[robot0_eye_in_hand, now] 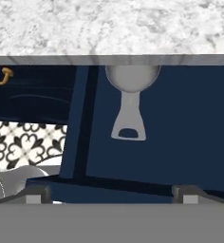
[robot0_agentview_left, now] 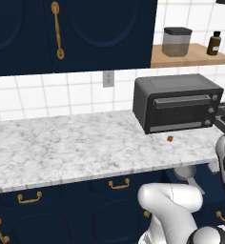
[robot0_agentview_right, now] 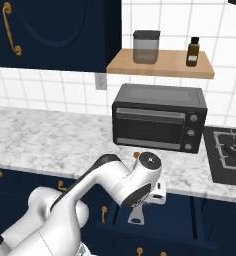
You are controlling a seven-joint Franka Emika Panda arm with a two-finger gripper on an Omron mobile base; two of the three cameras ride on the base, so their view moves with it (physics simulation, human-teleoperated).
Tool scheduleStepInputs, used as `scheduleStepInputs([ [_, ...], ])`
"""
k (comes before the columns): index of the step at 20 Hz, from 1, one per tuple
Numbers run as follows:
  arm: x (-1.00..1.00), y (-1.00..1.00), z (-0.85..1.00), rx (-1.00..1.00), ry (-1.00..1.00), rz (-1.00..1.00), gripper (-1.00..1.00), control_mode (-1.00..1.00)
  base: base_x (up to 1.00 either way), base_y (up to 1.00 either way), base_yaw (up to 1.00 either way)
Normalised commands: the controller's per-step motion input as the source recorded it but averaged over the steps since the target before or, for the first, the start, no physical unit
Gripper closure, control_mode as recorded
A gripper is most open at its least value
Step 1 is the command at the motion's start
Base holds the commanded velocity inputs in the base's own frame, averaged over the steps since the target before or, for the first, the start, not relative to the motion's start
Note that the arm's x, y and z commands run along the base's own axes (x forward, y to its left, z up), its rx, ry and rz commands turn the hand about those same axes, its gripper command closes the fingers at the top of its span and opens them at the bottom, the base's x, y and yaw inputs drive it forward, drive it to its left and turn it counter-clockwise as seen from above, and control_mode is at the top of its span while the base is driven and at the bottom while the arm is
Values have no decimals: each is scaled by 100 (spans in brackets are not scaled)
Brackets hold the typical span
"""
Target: Pick the measuring cup from the drawer and place it on the counter.
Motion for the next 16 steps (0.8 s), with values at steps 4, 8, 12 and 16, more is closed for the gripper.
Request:
scheduleStepInputs([
  [4,32,-2,-43,10,0,9,-100,-100,0,0,0],
  [8,31,-13,-37,10,1,8,-100,-100,0,0,0],
  [12,26,-27,-22,9,0,5,-100,-100,0,0,0],
  [16,18,-32,-10,5,0,1,-100,-100,0,0,0],
])
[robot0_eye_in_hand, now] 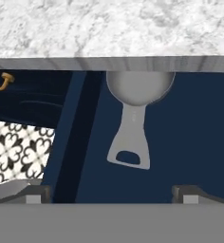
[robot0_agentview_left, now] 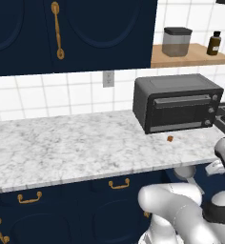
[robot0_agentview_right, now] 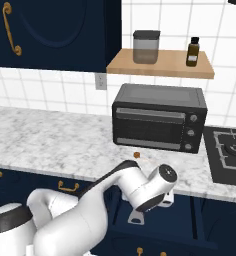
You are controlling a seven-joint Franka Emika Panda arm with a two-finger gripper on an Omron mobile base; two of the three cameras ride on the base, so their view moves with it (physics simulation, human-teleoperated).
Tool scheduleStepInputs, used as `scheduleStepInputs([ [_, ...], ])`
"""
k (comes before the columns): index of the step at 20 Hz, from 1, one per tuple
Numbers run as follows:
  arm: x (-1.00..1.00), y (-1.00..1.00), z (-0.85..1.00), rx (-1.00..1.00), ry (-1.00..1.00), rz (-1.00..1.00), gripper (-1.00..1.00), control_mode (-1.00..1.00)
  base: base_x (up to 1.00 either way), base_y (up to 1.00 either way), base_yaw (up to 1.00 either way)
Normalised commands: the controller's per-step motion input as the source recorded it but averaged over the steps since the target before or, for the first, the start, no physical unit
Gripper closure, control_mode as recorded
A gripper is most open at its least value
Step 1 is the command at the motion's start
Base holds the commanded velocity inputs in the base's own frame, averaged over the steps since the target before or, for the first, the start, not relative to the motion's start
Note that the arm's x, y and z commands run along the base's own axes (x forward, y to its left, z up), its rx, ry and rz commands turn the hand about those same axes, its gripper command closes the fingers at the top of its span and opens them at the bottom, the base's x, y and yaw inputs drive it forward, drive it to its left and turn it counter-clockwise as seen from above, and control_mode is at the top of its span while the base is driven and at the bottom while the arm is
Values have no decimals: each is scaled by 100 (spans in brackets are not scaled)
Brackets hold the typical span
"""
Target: Pick the measuring cup from the drawer and place it on the counter.
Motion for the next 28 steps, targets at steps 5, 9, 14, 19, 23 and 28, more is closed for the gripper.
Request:
scheduleStepInputs([
  [5,7,-19,-37,2,-1,0,-100,-100,0,0,0],
  [9,10,0,-54,0,0,0,-100,-100,0,0,0],
  [14,10,0,-29,0,0,0,-100,-100,0,0,0],
  [19,15,0,-28,0,0,0,-100,-100,0,0,0],
  [23,22,0,-35,0,2,1,-100,-100,0,0,0],
  [28,24,0,-27,1,6,2,-100,-100,0,0,0],
])
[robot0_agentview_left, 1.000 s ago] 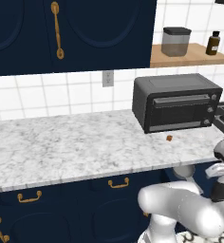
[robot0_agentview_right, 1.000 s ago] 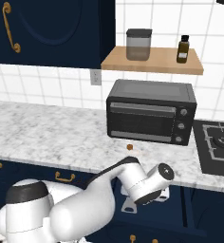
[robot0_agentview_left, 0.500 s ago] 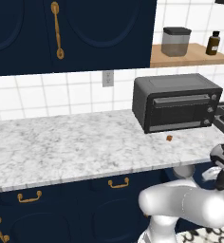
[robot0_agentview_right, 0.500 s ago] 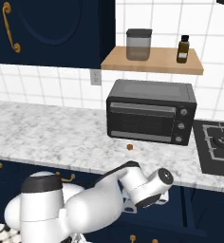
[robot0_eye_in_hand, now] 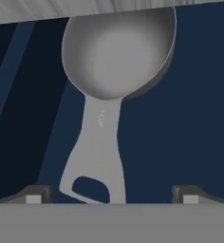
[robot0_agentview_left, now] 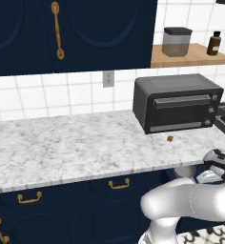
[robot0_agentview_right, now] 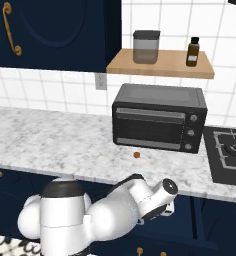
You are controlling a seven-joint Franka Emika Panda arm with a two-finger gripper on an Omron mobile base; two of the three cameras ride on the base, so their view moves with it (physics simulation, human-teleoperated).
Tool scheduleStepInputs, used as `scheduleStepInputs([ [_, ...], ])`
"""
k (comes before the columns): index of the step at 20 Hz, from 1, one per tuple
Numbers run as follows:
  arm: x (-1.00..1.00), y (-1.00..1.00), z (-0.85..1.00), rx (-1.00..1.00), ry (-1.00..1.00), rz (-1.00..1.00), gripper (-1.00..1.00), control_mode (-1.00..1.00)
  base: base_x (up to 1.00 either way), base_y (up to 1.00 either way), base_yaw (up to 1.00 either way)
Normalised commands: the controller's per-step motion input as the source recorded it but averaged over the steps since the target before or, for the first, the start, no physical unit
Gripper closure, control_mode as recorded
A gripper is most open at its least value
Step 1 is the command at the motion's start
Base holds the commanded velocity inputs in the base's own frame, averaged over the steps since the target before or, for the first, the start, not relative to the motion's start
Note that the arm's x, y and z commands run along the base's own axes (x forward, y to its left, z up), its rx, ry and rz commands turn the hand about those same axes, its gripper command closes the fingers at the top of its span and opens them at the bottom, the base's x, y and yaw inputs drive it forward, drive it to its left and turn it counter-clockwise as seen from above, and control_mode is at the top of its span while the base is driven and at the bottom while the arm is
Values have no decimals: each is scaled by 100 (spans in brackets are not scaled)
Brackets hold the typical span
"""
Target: Pick the measuring cup from the drawer and place it on the counter.
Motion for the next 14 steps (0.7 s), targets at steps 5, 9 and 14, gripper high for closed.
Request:
scheduleStepInputs([
  [5,15,0,-22,0,10,4,-100,-100,0,0,0],
  [9,6,0,-30,0,10,4,-100,-100,0,0,0],
  [14,10,0,-32,1,6,6,-100,-100,0,0,0],
])
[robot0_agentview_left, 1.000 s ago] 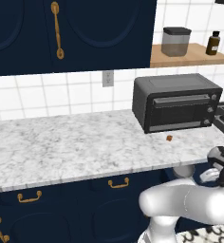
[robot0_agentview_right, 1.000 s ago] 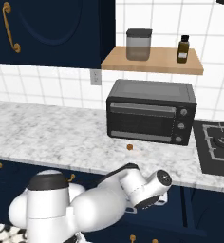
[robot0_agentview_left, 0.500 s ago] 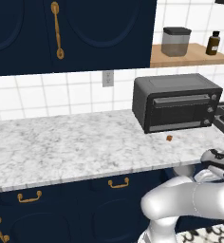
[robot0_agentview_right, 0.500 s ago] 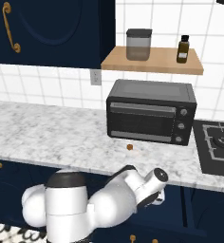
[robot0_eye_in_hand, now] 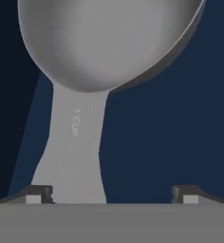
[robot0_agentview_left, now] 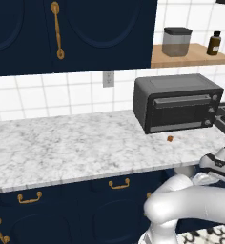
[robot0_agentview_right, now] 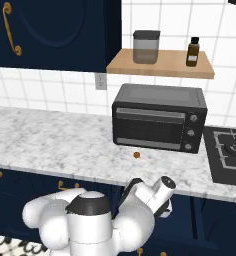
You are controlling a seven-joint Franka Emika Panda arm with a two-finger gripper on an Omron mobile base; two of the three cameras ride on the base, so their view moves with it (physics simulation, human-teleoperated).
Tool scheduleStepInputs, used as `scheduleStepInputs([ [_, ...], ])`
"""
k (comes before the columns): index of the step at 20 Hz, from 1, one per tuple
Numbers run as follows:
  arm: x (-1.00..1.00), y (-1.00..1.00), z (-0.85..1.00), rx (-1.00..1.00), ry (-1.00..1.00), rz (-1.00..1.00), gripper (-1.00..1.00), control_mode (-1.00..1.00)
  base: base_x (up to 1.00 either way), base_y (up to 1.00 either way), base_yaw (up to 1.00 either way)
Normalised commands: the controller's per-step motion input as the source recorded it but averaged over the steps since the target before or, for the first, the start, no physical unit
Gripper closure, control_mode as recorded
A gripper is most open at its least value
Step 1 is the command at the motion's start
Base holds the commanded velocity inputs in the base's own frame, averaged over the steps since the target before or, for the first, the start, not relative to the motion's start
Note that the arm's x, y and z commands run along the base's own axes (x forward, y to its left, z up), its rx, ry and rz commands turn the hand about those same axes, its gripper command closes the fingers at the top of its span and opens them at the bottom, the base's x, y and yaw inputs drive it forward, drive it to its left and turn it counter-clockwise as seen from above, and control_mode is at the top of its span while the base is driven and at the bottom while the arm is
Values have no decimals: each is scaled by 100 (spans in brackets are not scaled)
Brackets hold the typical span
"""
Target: Pick the measuring cup from the drawer and place it on the counter.
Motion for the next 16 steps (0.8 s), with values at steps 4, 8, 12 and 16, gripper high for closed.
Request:
scheduleStepInputs([
  [4,4,0,-33,2,5,6,-100,-100,0,0,0],
  [8,0,1,-33,0,4,5,-100,-100,0,0,0],
  [12,0,5,-21,0,3,6,100,-100,0,0,0],
  [16,-10,0,-6,0,1,9,100,-100,0,0,0],
])
